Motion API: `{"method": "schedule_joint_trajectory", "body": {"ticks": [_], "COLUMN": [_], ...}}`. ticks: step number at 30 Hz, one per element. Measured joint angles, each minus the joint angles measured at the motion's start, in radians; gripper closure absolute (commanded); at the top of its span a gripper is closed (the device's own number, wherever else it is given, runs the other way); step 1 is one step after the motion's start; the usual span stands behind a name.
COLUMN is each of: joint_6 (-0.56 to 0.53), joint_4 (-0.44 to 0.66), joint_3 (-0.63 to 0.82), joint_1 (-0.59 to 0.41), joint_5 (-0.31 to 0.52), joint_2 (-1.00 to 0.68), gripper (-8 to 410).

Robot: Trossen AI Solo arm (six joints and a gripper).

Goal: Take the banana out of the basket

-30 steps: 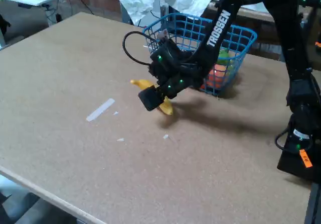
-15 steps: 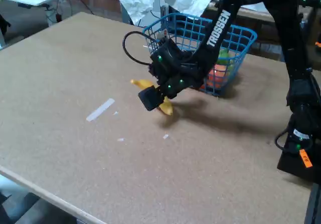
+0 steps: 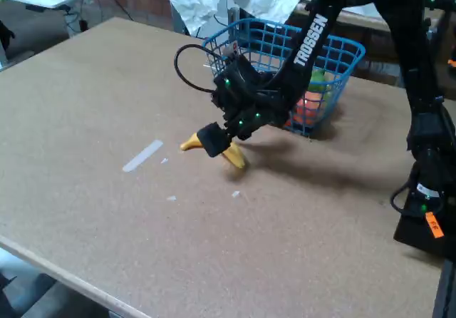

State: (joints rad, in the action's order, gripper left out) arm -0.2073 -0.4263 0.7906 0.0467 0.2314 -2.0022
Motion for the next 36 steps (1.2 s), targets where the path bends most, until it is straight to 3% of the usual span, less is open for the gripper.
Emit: {"method": "schedule_joint_trajectory", "body": {"ticks": [15, 36], "joint_6": [0.028, 0.184], "joint_4": [0.003, 0.027], "joint_3": [0.0, 0.0], "joint_1": [0.004, 0.006], "joint_5": [-0.006, -0.006], "joint_2": [0.108, 0.792], "gripper": [145, 145]}}
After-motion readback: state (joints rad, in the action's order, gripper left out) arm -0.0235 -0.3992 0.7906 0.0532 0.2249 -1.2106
